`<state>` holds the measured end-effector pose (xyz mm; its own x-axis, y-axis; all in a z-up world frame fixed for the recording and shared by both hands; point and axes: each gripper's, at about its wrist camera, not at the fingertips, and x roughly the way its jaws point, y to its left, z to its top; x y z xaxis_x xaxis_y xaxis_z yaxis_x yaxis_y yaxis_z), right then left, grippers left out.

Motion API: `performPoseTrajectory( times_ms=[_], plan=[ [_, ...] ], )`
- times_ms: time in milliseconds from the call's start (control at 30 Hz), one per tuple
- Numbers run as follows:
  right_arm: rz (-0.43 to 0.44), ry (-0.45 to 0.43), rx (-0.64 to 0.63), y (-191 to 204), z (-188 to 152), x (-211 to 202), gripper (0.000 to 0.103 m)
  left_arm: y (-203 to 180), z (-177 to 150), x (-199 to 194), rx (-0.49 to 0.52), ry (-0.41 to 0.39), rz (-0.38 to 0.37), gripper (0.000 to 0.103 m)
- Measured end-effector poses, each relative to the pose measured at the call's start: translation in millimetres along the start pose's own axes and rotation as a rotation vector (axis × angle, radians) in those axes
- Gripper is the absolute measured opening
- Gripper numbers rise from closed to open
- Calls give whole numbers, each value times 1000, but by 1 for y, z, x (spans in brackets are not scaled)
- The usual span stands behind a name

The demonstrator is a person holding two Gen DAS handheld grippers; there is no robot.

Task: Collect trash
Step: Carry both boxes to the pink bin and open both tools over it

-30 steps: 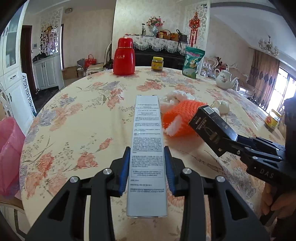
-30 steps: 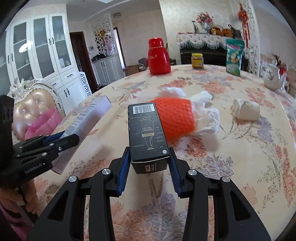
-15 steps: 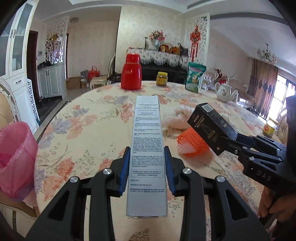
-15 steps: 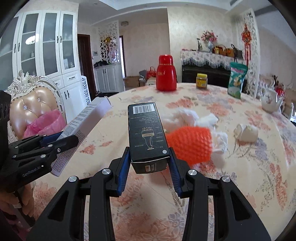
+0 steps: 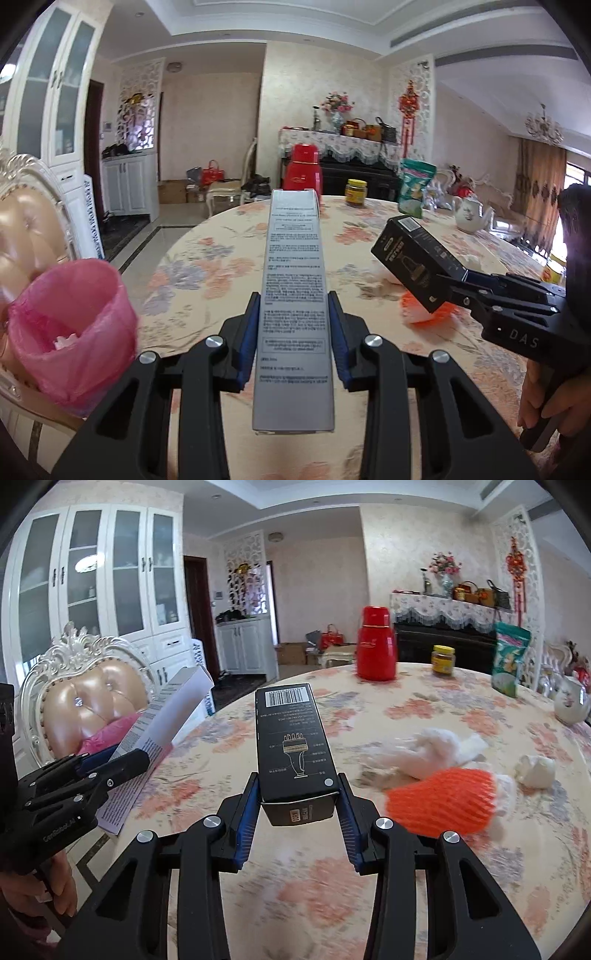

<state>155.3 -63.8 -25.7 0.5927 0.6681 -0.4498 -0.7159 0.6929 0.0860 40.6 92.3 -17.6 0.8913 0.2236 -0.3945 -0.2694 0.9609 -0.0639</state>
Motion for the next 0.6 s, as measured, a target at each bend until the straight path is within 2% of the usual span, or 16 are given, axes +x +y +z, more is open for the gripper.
performPoseTrajectory(
  times_ms=[400, 600],
  plan=[
    [112, -1, -56, 80, 22, 49, 40, 84, -8, -18, -61, -26, 99, 34],
    [192, 14, -108, 132, 37, 84, 40, 144, -9, -30, -100, -39, 192, 34]
  ],
)
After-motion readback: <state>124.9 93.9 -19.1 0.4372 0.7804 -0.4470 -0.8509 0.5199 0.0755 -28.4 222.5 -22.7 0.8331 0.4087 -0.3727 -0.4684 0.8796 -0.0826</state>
